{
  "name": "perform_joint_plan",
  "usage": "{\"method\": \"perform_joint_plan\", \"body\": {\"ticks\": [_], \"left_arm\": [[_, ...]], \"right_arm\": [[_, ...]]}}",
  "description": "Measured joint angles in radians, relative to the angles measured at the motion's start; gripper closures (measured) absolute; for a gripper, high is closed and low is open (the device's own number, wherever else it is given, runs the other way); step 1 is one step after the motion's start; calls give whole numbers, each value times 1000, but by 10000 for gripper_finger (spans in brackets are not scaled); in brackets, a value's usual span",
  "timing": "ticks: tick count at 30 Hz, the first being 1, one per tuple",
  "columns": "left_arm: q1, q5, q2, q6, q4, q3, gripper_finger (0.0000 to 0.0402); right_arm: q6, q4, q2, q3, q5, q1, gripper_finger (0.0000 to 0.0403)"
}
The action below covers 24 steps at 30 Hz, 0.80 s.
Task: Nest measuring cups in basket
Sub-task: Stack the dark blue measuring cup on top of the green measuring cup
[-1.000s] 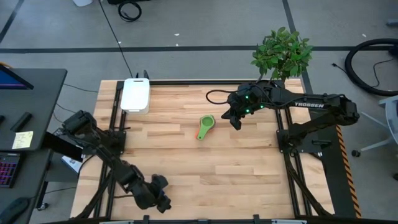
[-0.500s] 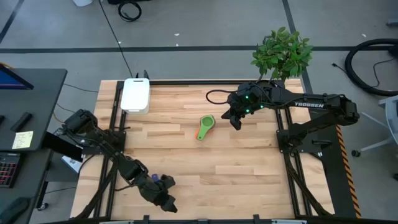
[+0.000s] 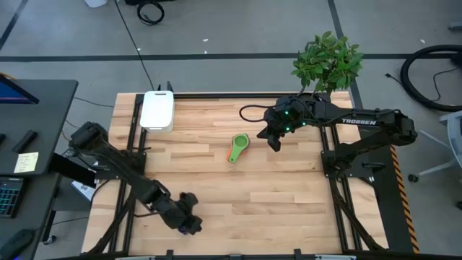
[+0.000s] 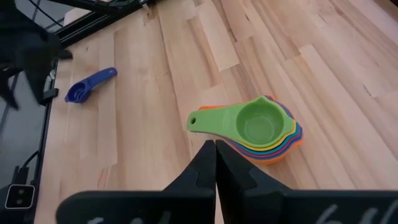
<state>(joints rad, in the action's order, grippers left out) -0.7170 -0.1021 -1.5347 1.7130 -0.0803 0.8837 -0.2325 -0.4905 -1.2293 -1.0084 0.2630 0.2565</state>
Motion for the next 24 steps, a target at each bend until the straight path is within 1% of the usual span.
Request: {"method": "perform_joint_plan", "body": {"ticks": [3, 6, 10, 12, 15, 17, 24], "left_arm": [[-14, -64, 61, 19, -113, 9, 227], [-36, -91, 78, 34, -318, 74, 227], [-55, -47, 78, 38, -692, 257, 227], [-67, -76, 69, 38, -878, 359, 227], [-77, -129, 45, 26, -1039, 475, 227], [-77, -130, 26, 13, -1067, 505, 227], [-79, -79, -75, 37, -1014, 504, 227]], "right_arm": [[0, -7, 0, 0, 0, 0, 399], [0, -13, 0, 0, 0, 0, 399], [0, -13, 0, 0, 0, 0, 398], [0, -14, 0, 0, 0, 0, 398], [6, -13, 0, 0, 0, 0, 398], [9, -13, 0, 0, -3, 0, 398], [19, -13, 0, 0, -7, 1, 398]]}}
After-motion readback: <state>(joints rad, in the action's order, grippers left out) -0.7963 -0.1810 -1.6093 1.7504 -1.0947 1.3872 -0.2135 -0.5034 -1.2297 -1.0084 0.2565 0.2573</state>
